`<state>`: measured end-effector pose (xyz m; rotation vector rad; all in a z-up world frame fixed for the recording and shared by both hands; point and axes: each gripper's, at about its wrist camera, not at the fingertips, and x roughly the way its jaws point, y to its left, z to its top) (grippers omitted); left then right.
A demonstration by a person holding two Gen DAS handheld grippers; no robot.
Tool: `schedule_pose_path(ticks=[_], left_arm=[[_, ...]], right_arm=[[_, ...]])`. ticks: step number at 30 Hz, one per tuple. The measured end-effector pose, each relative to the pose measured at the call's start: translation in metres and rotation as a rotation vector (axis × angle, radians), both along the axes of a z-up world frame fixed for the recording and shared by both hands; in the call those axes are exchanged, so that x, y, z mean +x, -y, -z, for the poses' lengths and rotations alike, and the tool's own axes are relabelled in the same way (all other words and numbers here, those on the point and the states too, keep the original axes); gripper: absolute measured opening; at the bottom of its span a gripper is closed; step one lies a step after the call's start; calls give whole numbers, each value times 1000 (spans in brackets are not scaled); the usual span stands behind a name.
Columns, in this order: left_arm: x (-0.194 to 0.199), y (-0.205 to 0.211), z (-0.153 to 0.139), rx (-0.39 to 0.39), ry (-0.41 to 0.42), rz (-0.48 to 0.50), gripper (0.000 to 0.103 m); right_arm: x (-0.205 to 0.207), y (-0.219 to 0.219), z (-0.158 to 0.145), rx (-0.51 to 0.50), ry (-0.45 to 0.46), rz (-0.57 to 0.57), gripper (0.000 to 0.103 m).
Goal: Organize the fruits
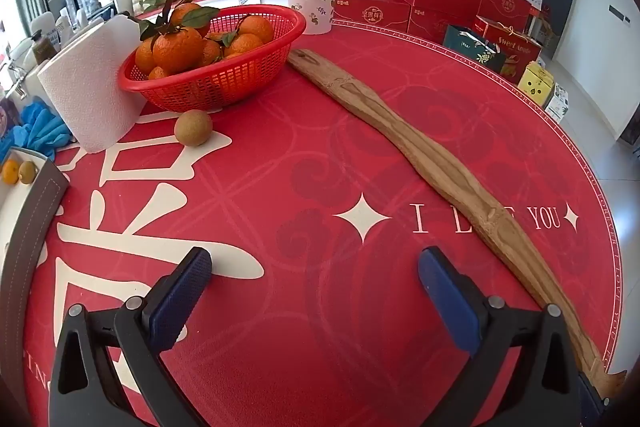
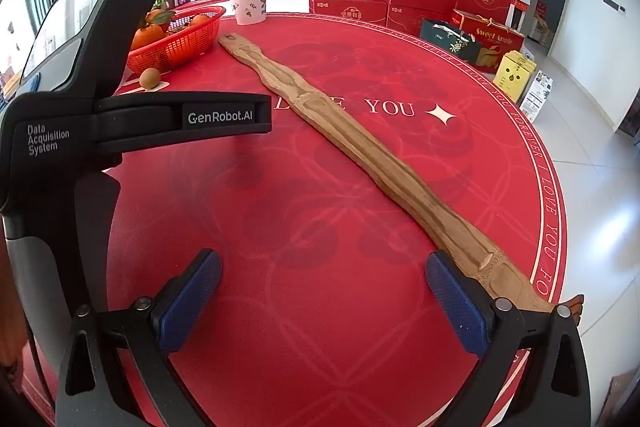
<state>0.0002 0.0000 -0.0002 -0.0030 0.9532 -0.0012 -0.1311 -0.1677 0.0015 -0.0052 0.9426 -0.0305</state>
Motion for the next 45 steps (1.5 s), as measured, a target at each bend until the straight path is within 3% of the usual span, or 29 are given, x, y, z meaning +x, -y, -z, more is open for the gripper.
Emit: schedule_pose_path(ticks=[45], left_arm=[[0,0,0,-2,-1,0,103]], right_arm=[[0,-3,-2,2,-1,29,103]])
